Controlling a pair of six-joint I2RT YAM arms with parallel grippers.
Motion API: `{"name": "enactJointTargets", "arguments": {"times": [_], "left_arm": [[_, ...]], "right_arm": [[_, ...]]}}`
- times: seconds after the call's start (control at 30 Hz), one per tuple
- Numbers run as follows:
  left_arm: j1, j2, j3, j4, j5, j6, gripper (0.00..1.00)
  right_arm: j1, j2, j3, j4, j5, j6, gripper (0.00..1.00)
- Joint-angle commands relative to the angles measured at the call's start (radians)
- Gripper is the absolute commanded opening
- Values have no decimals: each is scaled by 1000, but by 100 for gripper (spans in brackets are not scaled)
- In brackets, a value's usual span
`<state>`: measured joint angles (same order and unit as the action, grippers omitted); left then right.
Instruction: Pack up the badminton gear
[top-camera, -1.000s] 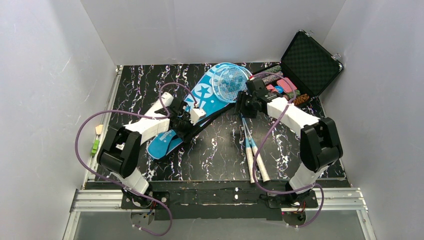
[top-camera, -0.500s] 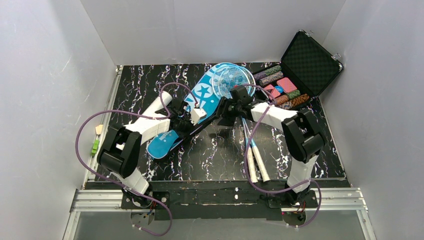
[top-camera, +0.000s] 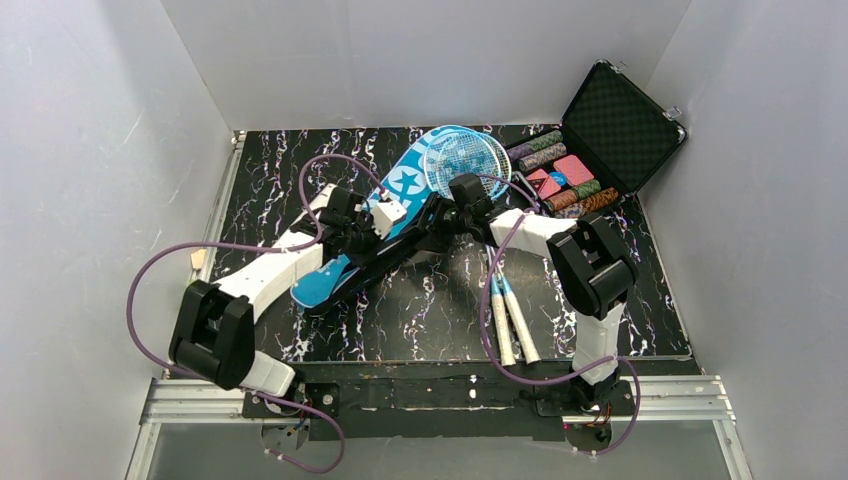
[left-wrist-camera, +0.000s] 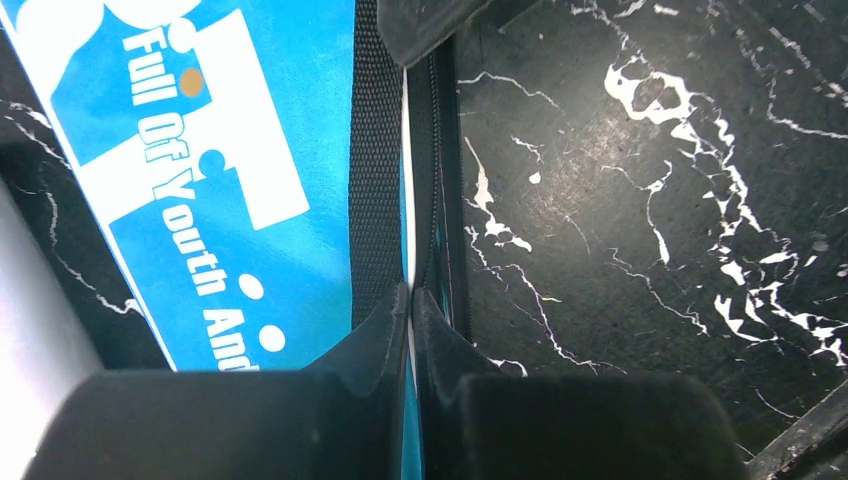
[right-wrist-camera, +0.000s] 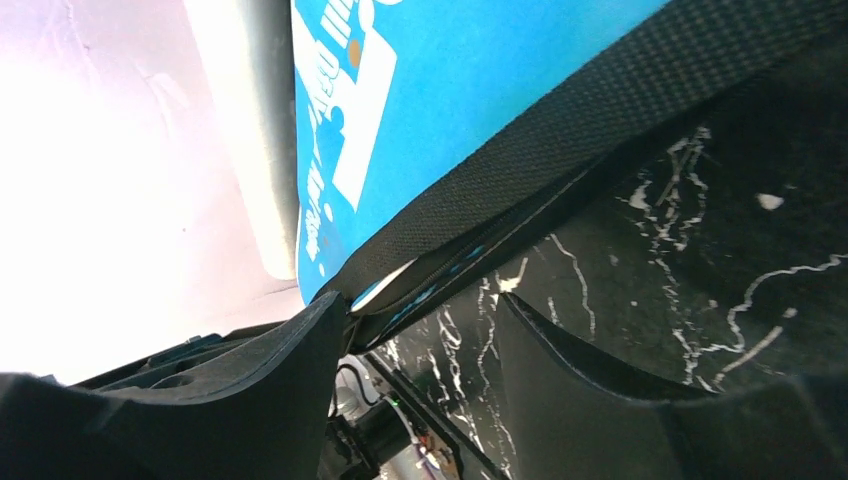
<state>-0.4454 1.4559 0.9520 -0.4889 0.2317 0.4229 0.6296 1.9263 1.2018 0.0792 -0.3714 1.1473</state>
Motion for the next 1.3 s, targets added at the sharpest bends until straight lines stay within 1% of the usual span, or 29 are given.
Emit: {"name": "enactJointTargets", "arguments": {"times": [0.0,0.27,0.37,0.43,0.6,0.63,0.77,0.8,0.83,0.87,0.93,1.03,1.13,1.27], "left_arm": [[-1,-67,29,-34,13,-17,0],[-2,-119,42,-104,32,-29,0],[-1,-154,55,-153,50,-36,0],[-1,-183,60,-186,62,-43,0],[-1,-239,60,-233,90,-52,0],[-1,-237,59,-243,98,-48,9],[-2,-246,53,-249,120,-48,75],[-3,-255,52,-242,128,-49,82],[-4,-266,55,-232,134,-52,92],[-6,-272,60,-225,142,-58,98],[-17,-281,77,-222,166,-50,98],[-54,-290,74,-207,135,-31,98],[-85,-290,43,-174,65,-4,98],[-122,-309,-38,-100,-79,76,98]], "right_arm": [[12,15,35,94,-36,65,65],[22,65,67,113,-15,125,65],[21,81,80,120,9,137,62],[21,95,96,126,16,149,58],[33,82,100,155,44,164,37],[39,74,102,154,46,158,32],[60,47,115,127,55,137,16],[67,38,118,116,60,132,13],[75,32,121,104,64,131,12],[83,25,124,94,72,128,11],[102,15,145,57,88,125,11],[130,12,198,-10,107,122,10],[156,16,260,-76,98,119,10],[186,-5,292,-117,91,119,10]]}}
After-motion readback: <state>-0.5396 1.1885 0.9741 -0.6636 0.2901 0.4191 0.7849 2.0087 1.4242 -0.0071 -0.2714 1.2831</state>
